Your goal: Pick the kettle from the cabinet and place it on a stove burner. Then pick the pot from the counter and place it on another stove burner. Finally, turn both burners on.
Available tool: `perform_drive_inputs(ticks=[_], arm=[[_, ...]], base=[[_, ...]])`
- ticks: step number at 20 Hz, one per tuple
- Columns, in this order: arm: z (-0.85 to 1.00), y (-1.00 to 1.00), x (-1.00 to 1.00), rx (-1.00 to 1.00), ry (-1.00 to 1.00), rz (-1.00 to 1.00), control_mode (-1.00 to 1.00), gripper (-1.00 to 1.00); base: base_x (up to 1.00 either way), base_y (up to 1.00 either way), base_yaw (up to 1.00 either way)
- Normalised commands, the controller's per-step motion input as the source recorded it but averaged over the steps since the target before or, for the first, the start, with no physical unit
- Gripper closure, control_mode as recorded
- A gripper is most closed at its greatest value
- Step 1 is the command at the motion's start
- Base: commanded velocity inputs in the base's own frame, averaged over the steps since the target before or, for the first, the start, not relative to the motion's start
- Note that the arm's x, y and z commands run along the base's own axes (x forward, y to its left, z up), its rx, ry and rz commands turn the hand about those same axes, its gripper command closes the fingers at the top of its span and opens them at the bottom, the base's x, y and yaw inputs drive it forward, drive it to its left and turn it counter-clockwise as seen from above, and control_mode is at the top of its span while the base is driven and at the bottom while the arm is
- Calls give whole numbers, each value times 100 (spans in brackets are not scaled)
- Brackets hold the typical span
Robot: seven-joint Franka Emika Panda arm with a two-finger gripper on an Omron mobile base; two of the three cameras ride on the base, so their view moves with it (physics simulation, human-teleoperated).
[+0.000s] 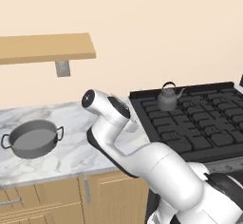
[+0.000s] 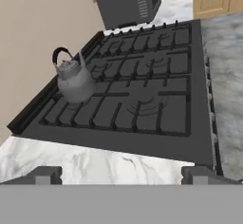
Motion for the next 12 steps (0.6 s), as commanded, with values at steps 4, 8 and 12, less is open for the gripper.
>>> perform_drive_inputs(ticks=[4,8,12], arm=[[0,0,0,0,0,0,100,-100],[0,0,0,0,0,0,100,-100],[0,0,0,0,0,0,100,-100]], base=[[-6,61,0],[-3,58,0],[1,42,0]])
